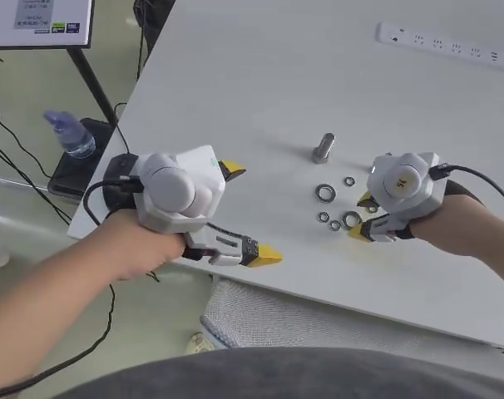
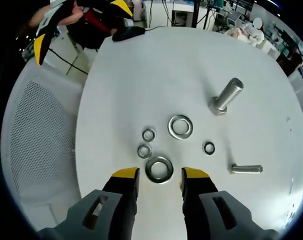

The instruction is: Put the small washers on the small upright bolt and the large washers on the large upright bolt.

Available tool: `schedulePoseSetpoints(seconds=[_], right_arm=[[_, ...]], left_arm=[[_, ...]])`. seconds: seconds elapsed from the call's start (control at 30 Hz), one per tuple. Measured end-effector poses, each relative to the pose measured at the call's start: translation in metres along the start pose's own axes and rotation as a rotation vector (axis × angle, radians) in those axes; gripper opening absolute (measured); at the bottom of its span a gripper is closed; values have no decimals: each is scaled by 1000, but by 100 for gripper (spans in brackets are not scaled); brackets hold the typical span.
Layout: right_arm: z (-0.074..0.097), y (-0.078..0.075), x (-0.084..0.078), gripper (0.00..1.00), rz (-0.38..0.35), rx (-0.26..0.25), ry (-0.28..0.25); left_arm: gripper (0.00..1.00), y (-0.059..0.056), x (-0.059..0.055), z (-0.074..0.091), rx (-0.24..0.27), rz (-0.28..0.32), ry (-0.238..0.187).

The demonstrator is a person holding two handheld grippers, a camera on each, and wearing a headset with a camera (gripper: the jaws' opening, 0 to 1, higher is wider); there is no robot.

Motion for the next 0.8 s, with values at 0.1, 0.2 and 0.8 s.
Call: schedulePoseSetpoints(seconds=[0.1, 0.2, 0.8], right_arm=[[-2, 0, -1, 33, 6, 0, 13], [-3, 0, -1, 33, 9, 1, 19], [-5, 1, -2, 27, 29, -5, 41]], left_arm=[[84, 2, 0, 0, -2, 3, -1], [83, 2, 0, 0, -2, 2, 3], [81, -1, 1, -3, -22, 8, -3]])
Point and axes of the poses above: the centre of the closed fingertips' face, and the gripper's own axes: z roughly backward along the fingers, y roughly to its left, x roughly out of its top, the point moved 3 cm from there along z, roughly backward along the fingers, and after that the axes turned 10 degrees about -y, right-handed, at the moved point
